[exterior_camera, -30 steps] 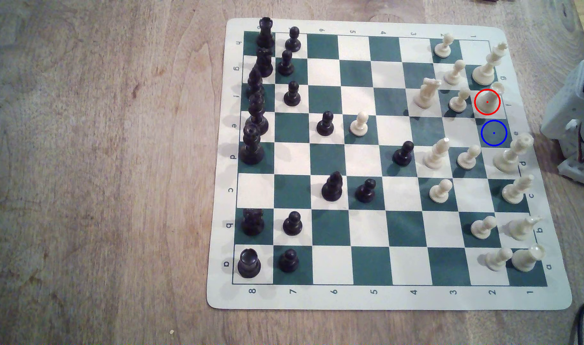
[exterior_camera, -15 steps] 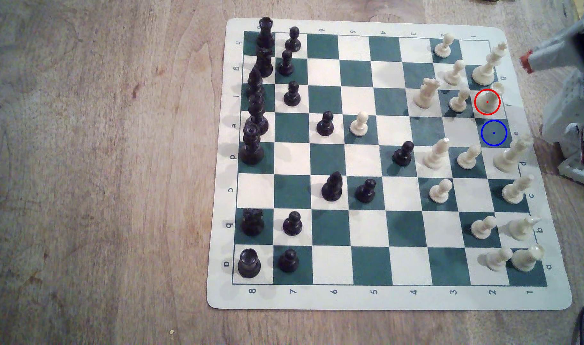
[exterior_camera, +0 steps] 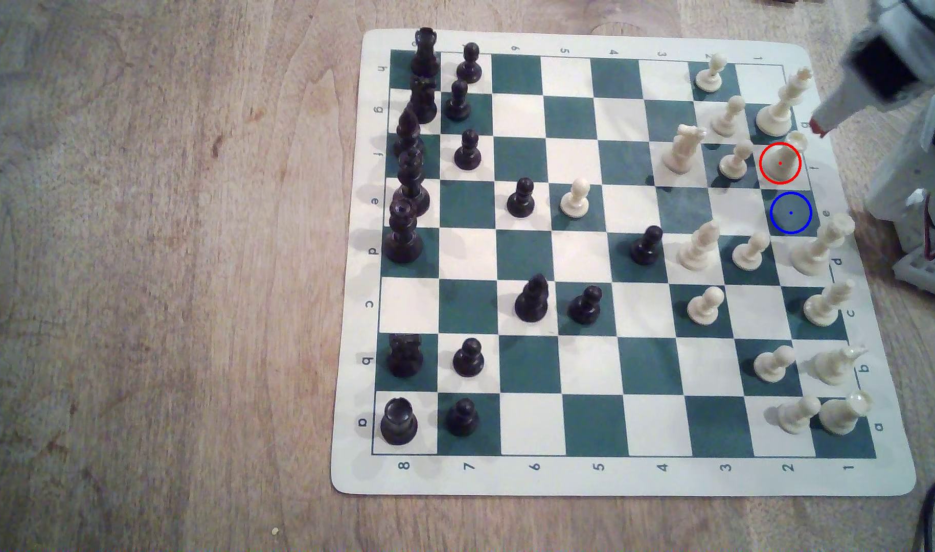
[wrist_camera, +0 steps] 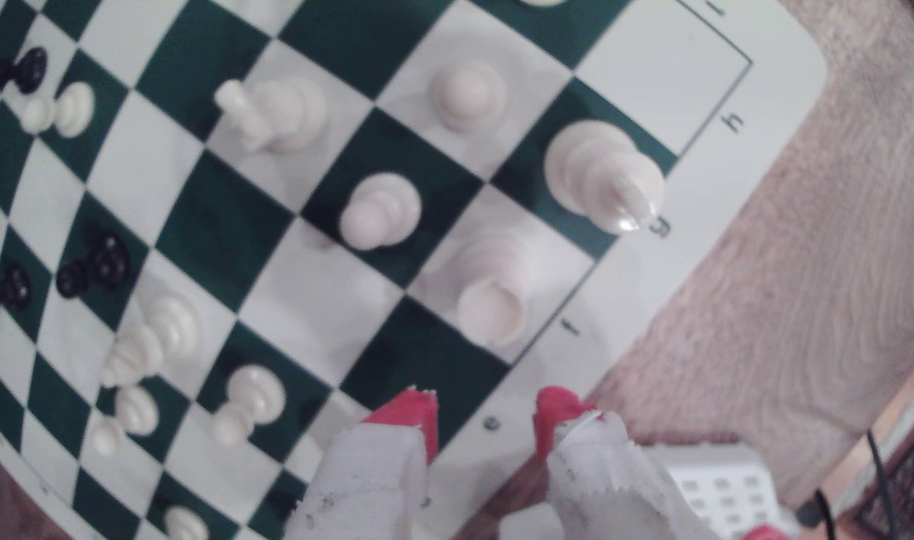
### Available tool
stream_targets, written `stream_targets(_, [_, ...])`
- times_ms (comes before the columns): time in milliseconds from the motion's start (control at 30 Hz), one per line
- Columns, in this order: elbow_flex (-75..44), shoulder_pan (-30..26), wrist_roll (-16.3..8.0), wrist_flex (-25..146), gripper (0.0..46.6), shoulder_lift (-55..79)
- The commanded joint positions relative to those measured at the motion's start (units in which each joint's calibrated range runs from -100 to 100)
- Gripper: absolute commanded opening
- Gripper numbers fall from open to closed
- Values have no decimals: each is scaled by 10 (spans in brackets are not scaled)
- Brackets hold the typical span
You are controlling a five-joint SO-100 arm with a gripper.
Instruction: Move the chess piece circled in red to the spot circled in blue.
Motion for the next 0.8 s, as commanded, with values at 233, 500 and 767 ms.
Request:
stream_targets(233, [40,-3,4,-83,129,76])
stream_targets(500, [58,-3,6,-114,125,101])
stream_targets(767, [67,9,13,-150,124,153])
